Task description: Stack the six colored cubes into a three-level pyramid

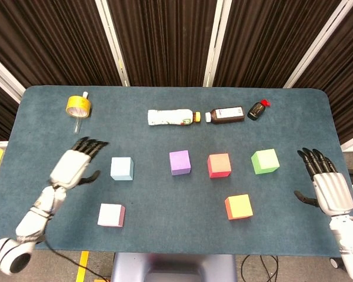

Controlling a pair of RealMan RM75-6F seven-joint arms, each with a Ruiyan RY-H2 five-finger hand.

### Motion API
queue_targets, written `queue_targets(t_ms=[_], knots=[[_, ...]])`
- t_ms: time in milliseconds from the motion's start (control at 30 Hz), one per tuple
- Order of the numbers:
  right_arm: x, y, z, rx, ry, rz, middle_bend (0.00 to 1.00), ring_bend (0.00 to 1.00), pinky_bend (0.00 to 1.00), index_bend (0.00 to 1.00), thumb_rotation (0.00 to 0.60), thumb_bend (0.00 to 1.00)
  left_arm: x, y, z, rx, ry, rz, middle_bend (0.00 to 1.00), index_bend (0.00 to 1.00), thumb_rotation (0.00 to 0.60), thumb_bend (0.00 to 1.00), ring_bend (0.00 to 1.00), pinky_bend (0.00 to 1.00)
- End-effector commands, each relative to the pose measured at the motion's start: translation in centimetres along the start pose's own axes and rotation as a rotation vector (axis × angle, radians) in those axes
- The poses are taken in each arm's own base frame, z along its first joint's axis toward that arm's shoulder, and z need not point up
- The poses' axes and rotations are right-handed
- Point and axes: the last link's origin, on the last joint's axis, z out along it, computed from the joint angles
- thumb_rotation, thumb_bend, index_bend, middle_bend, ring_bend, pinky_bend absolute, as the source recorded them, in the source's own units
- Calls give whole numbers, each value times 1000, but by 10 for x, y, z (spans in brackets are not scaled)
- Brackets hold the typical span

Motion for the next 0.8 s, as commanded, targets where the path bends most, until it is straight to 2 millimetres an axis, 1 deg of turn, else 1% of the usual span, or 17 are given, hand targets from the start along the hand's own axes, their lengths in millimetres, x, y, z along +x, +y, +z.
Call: queue_targets(t_ms=[33, 133, 200, 300, 400, 533, 600, 700, 800], knots=[[0, -1, 2, 0, -5, -1, 150, 71, 262, 15, 600, 260, -10, 25, 37, -55, -47, -30, 167, 134, 600, 364, 131, 110], [-1, -2, 3, 5, -8, 2, 150, 71, 262, 16, 600, 259, -19, 32, 50, -65, -84, 8, 169, 139, 600, 367, 134, 112], [-1, -3, 3, 8, -9, 4, 150, 71, 262, 16, 600, 259, -25, 32, 52, -57, -115, 29, 165, 134, 600, 369, 131, 108], [0, -2, 3, 11, -5, 8, 150, 71, 262, 16, 600, 260, -31, 26, 48, -28, -167, 53, 139, 109, 600, 374, 108, 99], [0, -1, 4, 13, -3, 8, 150, 71, 262, 16, 600, 260, -36, 16, 39, 16, -213, 52, 97, 65, 600, 374, 64, 95], [-1, -1, 4, 17, -6, 9, 150, 71, 262, 16, 600, 260, -41, 4, 27, 64, -248, 62, 60, 35, 600, 374, 38, 93], [-1, -1, 4, 17, -6, 9, 150, 71, 262, 16, 600, 260, -43, 0, 22, 84, -267, 59, 27, 10, 600, 375, 10, 92], [0, -1, 5, 17, -4, 9, 150, 71, 262, 16, 600, 260, -47, -3, 20, 105, -272, 51, 11, 0, 600, 374, 0, 92], [-1, -1, 5, 17, -1, 12, 150, 71, 262, 16, 600, 260, -56, -5, 24, 119, -290, 39, 5, 0, 600, 375, 0, 92]])
